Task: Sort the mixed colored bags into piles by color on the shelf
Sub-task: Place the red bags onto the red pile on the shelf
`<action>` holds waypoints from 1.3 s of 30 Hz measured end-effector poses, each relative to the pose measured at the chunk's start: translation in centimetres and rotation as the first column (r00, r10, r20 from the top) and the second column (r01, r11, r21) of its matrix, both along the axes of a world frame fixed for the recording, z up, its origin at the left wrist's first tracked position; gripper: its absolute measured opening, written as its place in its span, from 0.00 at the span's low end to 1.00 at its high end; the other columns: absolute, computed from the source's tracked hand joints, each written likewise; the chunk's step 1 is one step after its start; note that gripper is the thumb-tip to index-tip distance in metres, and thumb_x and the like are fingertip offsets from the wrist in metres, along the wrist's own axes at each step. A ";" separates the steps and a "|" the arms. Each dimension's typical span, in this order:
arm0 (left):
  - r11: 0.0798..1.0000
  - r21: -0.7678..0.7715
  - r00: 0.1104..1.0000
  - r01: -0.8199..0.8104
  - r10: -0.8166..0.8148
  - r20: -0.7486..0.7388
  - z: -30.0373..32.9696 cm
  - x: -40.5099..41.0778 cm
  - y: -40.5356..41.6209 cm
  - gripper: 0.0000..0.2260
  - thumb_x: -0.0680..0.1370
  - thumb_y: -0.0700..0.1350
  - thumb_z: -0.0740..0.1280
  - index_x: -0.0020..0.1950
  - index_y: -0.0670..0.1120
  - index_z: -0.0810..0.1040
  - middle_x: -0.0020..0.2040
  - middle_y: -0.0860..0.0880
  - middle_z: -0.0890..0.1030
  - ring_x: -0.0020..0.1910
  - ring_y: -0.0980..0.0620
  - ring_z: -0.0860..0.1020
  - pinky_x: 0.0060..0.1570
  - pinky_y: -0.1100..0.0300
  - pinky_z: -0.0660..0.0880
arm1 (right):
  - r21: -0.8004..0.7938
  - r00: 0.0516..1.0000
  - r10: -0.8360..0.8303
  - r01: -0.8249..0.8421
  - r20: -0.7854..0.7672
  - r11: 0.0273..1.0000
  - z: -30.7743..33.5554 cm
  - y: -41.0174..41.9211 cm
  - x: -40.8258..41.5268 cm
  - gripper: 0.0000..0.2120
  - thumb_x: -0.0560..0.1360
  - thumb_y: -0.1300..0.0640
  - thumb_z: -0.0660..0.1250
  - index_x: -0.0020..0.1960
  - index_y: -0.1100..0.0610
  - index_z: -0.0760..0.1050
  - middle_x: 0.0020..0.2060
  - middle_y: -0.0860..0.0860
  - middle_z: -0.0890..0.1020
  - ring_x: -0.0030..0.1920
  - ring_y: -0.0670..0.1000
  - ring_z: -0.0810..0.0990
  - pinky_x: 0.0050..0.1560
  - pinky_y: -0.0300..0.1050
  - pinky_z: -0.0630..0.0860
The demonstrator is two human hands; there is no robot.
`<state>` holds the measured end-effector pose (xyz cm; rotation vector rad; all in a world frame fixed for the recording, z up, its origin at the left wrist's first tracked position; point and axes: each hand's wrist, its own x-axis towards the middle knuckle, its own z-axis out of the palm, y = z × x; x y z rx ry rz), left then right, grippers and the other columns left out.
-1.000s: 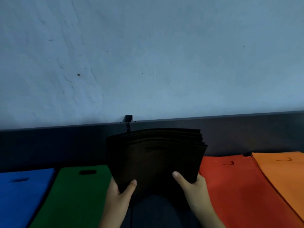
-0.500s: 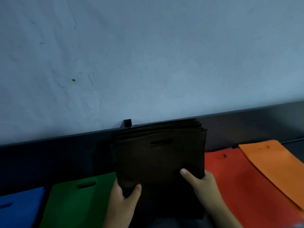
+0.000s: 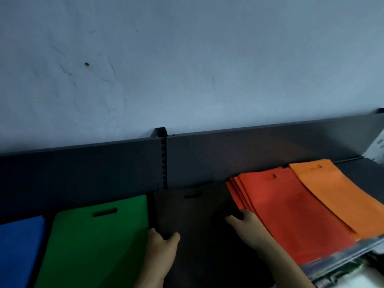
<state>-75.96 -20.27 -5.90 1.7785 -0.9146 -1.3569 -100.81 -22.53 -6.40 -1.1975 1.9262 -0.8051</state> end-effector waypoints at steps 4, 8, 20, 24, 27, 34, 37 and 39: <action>1.000 -0.011 0.999 -0.013 0.014 0.052 0.2 -0.8 -0.2 0.17 0.78 0.43 0.71 0.65 0.46 0.72 0.55 0.48 0.80 0.50 0.48 0.80 0.53 0.52 0.76 | 0.021 0.994 0.081 -0.079 -0.071 0.997 -0.4 -0.8 -0.5 0.03 0.75 0.59 0.71 0.44 0.57 0.81 0.33 0.50 0.84 0.30 0.45 0.81 0.31 0.40 0.74; 0.998 -0.048 0.968 0.046 -0.033 0.251 0.6 -1.7 -0.5 0.32 0.78 0.46 0.71 0.79 0.43 0.61 0.69 0.46 0.76 0.63 0.46 0.78 0.62 0.52 0.74 | 0.022 0.976 0.204 -0.203 -0.078 0.979 -0.9 -1.8 -1.3 0.04 0.76 0.59 0.69 0.43 0.58 0.81 0.37 0.50 0.85 0.38 0.49 0.84 0.39 0.43 0.76; 0.961 -0.258 0.906 0.099 0.021 0.424 3.7 -14.6 -1.7 0.18 0.80 0.46 0.69 0.70 0.50 0.73 0.63 0.50 0.79 0.57 0.57 0.79 0.56 0.61 0.73 | -0.123 0.938 0.292 -0.317 -0.185 0.940 2.3 -4.7 -14.3 0.18 0.80 0.53 0.72 0.67 0.57 0.80 0.59 0.53 0.86 0.62 0.52 0.83 0.62 0.41 0.74; 0.972 -0.177 0.963 0.157 -0.110 0.248 2.5 -21.9 -2.2 0.16 0.80 0.44 0.68 0.67 0.54 0.73 0.61 0.52 0.79 0.52 0.63 0.78 0.46 0.68 0.71 | -0.084 0.928 0.282 -0.310 -0.244 0.947 2.5 -5.5 -21.4 0.15 0.79 0.53 0.72 0.64 0.56 0.83 0.59 0.52 0.87 0.62 0.52 0.84 0.61 0.43 0.76; 0.985 -0.115 0.976 0.126 -0.103 0.190 2.0 -25.2 -2.7 0.24 0.81 0.48 0.67 0.76 0.52 0.67 0.61 0.53 0.75 0.51 0.61 0.76 0.48 0.64 0.72 | -0.055 0.917 0.294 -0.319 -0.270 0.946 1.8 -6.0 -25.2 0.07 0.78 0.53 0.72 0.55 0.52 0.85 0.50 0.52 0.89 0.53 0.53 0.86 0.55 0.47 0.79; 0.997 -0.064 0.988 -0.048 0.057 0.146 0.7 -28.4 -4.1 0.33 0.77 0.43 0.72 0.79 0.41 0.63 0.49 0.55 0.78 0.44 0.59 0.77 0.52 0.58 0.72 | 0.067 0.862 0.455 -0.452 -0.225 0.889 -1.3 -6.4 -28.5 0.08 0.79 0.52 0.71 0.41 0.47 0.81 0.35 0.47 0.84 0.34 0.37 0.78 0.38 0.32 0.71; 0.995 -0.006 0.991 -0.104 0.104 0.086 1.0 -28.2 -4.8 0.33 0.76 0.44 0.74 0.78 0.42 0.67 0.55 0.47 0.82 0.50 0.50 0.81 0.51 0.57 0.76 | 0.068 0.888 0.431 -0.426 -0.162 0.902 -1.4 -6.9 -28.6 0.06 0.78 0.52 0.70 0.44 0.49 0.85 0.35 0.46 0.85 0.34 0.38 0.79 0.38 0.32 0.72; 0.999 0.016 0.997 -0.052 0.051 0.052 1.0 -28.0 -5.3 0.19 0.76 0.44 0.74 0.66 0.43 0.79 0.47 0.49 0.86 0.45 0.49 0.85 0.43 0.58 0.78 | 0.075 0.900 0.416 -0.410 -0.130 0.909 -1.5 -7.2 -28.8 0.07 0.78 0.51 0.70 0.45 0.50 0.86 0.35 0.46 0.86 0.34 0.39 0.80 0.39 0.35 0.74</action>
